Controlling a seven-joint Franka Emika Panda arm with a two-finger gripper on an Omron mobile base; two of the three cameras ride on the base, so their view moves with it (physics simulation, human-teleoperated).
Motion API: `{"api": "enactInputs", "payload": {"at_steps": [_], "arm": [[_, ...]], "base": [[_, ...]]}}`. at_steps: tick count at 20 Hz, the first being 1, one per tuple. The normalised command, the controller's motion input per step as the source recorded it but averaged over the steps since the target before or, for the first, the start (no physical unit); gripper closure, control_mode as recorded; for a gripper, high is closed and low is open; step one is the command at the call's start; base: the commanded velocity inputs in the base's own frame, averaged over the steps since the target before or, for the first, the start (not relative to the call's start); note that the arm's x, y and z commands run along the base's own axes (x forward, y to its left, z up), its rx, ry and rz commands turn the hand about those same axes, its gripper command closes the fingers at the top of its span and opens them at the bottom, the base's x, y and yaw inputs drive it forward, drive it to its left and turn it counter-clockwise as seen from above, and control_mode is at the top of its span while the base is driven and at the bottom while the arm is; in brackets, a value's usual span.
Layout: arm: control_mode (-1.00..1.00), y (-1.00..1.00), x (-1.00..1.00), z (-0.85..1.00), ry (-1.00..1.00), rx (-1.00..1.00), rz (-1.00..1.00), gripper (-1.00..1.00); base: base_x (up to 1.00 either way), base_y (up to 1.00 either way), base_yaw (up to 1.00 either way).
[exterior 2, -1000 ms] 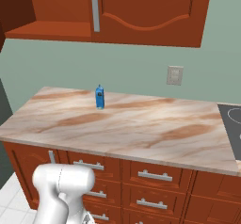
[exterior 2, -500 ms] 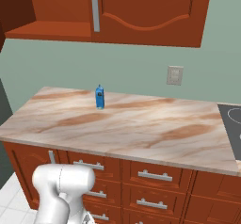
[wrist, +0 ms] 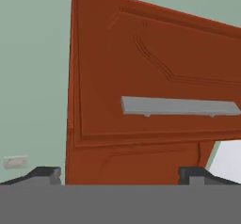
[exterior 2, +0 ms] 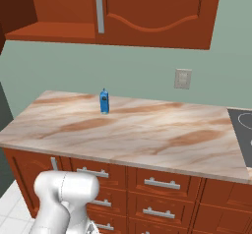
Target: Close all open cabinet doors.
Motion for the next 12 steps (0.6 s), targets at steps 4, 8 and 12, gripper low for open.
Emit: {"api": "enactInputs", "payload": {"at_steps": [4, 8, 12], "arm": [[-1.00, 0.53, 0.55, 0.37, -0.04, -0.06, -0.06, -1.00], [-1.00, 0.59, 0.38, 0.09, 0.00, 0.00, -0.07, -1.00], [-1.00, 0.43, 0.25, 0.02, 0.00, 0.00, -0.06, -1.00]], "base": [[0.00, 0.00, 0.00], [0.00, 0.00, 0.00], [0.00, 0.00, 0.00]]}}
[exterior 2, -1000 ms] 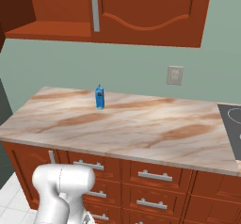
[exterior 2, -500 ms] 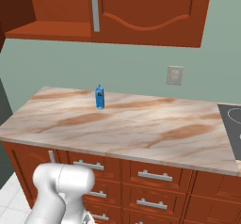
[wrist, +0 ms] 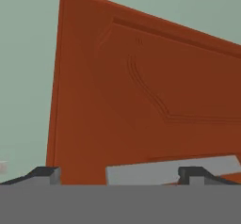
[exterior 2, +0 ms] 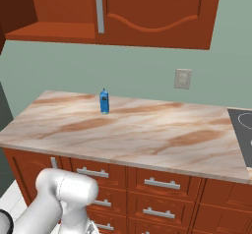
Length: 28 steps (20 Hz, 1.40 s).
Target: Close all open cabinet doors.
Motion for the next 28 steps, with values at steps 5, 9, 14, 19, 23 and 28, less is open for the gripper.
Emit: {"api": "enactInputs", "payload": {"at_steps": [5, 9, 14, 19, 23, 28], "arm": [[-1.00, 0.24, 0.38, 0.11, 0.00, 0.02, -0.10, -1.00], [-1.00, 0.06, 0.68, 0.12, 0.05, 0.03, -0.14, -1.00], [-1.00, -0.03, 0.81, 0.00, 0.11, 0.06, -0.15, -1.00], [-1.00, -0.34, 0.58, 0.00, 0.07, 0.06, -0.06, -1.00], [-1.00, -0.44, 0.29, 0.05, 0.00, 0.05, 0.00, -1.00], [-1.00, -0.49, 0.33, 0.06, 0.00, 0.07, 0.00, -1.00]], "base": [[0.00, 0.00, 0.00], [0.00, 0.00, 0.00], [0.00, 0.00, 0.00], [0.00, 0.00, 0.00], [0.00, 0.00, 0.00], [0.00, 0.00, 0.00]]}}
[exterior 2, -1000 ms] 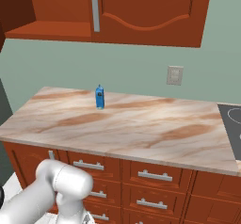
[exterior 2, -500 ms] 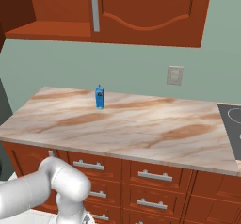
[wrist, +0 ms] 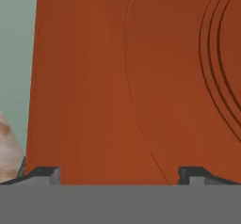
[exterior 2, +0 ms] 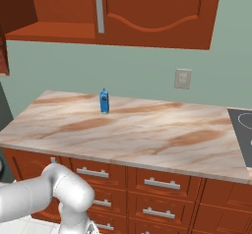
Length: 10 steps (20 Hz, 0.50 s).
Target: Close all open cabinet doors.
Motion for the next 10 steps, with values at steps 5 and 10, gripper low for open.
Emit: {"api": "enactInputs", "payload": {"at_steps": [5, 10], "arm": [[-1.00, -0.61, 0.48, 0.00, 0.00, 0.08, 0.00, -1.00], [-1.00, -0.69, 0.57, 0.00, 0.00, 0.09, 0.01, -1.00]], "base": [[0.00, 0.00, 0.00], [0.00, 0.00, 0.00]]}}
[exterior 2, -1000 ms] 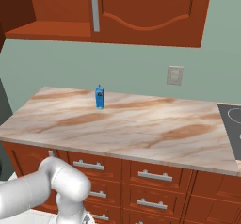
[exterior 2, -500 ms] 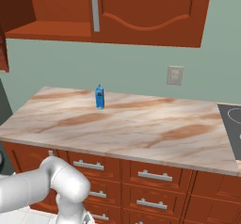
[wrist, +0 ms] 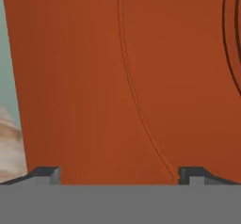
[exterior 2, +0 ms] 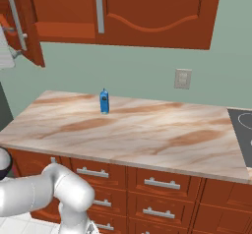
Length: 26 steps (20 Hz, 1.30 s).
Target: Close all open cabinet doors.
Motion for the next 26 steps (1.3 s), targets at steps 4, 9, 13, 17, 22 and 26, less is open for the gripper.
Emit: {"api": "enactInputs", "payload": {"at_steps": [4, 9, 13, 17, 22, 26], "arm": [[-1.00, -0.59, 0.67, 0.00, 0.00, 0.11, 0.02, -1.00], [-1.00, -0.38, 0.75, 0.08, 0.03, 0.12, 0.01, -1.00], [-1.00, -0.29, 0.72, 0.05, 0.03, 0.10, 0.03, -1.00], [-1.00, -0.25, 0.65, 0.01, 0.02, 0.10, 0.04, -1.00], [-1.00, -0.23, 0.63, 0.00, 0.02, 0.10, 0.05, -1.00], [-1.00, -0.23, 0.57, -0.01, 0.00, 0.09, 0.05, -1.00]], "base": [[0.00, 0.00, 0.00], [0.00, 0.00, 0.00], [0.00, 0.00, 0.00], [0.00, 0.00, 0.00], [0.00, 0.00, 0.00], [0.00, 0.00, 0.00]]}}
